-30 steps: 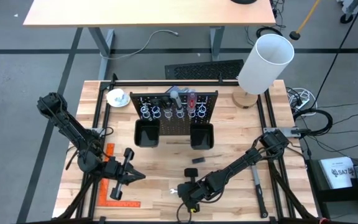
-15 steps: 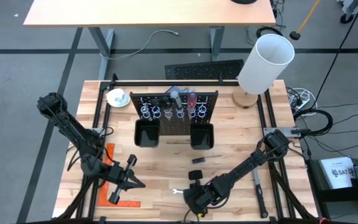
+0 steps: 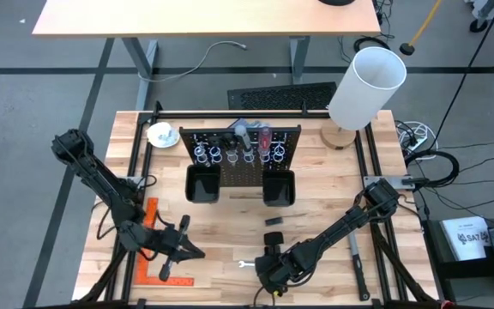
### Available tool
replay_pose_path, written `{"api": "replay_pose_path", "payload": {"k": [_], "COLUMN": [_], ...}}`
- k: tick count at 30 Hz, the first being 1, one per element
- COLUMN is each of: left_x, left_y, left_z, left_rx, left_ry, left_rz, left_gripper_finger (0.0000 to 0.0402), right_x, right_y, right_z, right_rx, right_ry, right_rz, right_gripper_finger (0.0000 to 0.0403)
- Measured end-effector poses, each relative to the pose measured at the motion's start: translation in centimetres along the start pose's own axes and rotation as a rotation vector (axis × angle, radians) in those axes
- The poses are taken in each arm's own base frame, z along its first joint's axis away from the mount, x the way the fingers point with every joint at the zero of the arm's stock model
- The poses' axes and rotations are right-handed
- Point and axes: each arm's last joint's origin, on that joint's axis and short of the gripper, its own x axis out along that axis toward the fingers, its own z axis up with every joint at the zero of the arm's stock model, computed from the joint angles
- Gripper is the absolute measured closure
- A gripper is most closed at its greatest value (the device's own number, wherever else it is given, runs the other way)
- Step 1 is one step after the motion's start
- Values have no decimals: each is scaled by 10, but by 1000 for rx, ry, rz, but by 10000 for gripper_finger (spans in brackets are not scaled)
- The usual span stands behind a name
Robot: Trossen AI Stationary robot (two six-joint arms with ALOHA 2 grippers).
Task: Hang tools onto peg board
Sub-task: Hang the silver wrench on the black peg board
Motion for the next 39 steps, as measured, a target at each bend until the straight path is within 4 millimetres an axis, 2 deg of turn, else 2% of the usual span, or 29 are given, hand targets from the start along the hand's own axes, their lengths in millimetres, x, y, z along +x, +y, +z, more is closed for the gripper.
{"api": "replay_pose_path", "payload": {"k": [8, 12, 18, 25, 33, 39], "left_x": [21, 32, 49, 60, 68, 85], "left_y": [1, 0, 1, 9, 14, 25], "left_z": [-49, -68, -76, -76, -93, -106], "left_rx": [-106, -117, -122, -124, -107, -138], "left_ry": [183, 196, 202, 201, 255, 268], "left_rz": [55, 55, 60, 94, 133, 220], "left_gripper_finger": [354, 353, 353, 353, 353, 353], "right_x": [-2, -1, 2, 4, 6, 6], "right_y": [-1, 0, -2, -1, -1, -1], "right_z": [-5, -6, -4, -4, -3, -3], "right_rx": [30, 30, 27, 17, 16, 17], "right_ry": [81, 89, 103, 108, 102, 101], "right_rz": [39, 53, 80, 108, 122, 120], "right_gripper_finger": [278, 293, 336, 396, 402, 403]}}
